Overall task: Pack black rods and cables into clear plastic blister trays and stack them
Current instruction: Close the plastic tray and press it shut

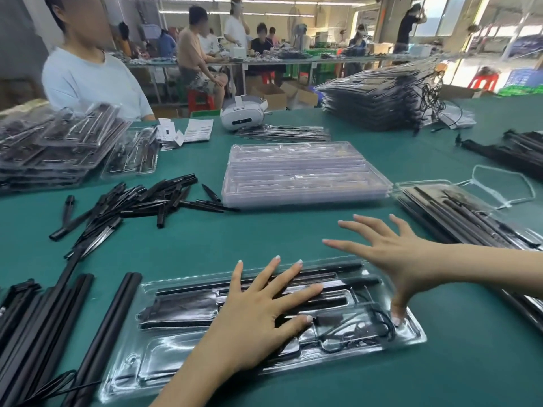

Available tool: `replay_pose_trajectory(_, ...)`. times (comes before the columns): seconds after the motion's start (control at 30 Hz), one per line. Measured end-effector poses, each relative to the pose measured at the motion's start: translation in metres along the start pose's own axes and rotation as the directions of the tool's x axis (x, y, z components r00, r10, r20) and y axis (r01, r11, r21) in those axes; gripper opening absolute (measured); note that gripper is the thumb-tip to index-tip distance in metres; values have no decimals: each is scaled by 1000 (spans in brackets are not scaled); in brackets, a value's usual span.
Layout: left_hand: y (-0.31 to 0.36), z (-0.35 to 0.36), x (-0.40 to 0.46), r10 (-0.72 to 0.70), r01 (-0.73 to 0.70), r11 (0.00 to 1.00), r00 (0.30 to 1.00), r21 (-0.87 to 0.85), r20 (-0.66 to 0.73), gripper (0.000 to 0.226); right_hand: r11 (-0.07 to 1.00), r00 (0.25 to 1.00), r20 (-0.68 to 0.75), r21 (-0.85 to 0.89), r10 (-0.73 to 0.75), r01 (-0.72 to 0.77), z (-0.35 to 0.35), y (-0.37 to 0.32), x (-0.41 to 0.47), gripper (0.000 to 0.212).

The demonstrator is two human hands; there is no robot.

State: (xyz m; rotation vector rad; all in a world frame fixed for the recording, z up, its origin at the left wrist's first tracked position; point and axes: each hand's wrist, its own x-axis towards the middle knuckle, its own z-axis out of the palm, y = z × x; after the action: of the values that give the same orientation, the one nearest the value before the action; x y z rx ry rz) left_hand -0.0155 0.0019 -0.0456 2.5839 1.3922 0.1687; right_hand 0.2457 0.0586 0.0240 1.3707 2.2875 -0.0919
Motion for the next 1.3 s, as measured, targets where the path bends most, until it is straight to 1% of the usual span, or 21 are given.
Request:
replay_pose_trajectory(0.1,1,-1,0,-2,2,1000,1000,3,1,44,987,992,-10,-103,-126,125,-8,-7,7,152)
replay_pose_trajectory(0.23,2,-2,-1,-5,5,1000,1000,-2,10,43,979,987,19,-126,-160,161,-12,-10,13,149)
replay_pose_trajectory(0.5,3,-5,0,-14,14,1000,999,5,44,44,987,988,12,-43,-156,156,-5,-1,12,146)
replay_pose_trajectory(0.77,4,-5,1,-18,19,1000,999,-9,35,45,984,984,6,36,-177,177,2,2,18,147)
replay_pose_trajectory(0.9,2,-9,3,-14,14,1000,1000,1,25,51,980,986,8,114,-164,162,8,8,12,140)
replay_pose_trajectory(0.97,10,-12,14,54,-53,998,998,44,-23,57,980,990,36,154,-136,129,8,9,10,137)
replay_pose_trajectory(1.0,20,-13,22,112,-110,993,993,50,-37,57,983,990,60,139,-131,122,6,7,11,137)
replay_pose_trajectory(1.07,44,-11,39,213,-212,977,977,31,-24,55,989,984,101,46,-147,143,0,0,18,141)
replay_pose_trajectory(1.13,59,-3,49,243,-242,970,970,26,-9,52,987,977,138,-7,-160,163,-4,-3,24,142)
replay_pose_trajectory(1.23,57,6,50,263,-262,965,963,25,-51,48,985,973,154,53,-171,165,0,3,24,141)
replay_pose_trajectory(1.3,55,6,51,288,-288,958,956,4,-55,46,979,970,151,104,-191,176,2,9,23,140)
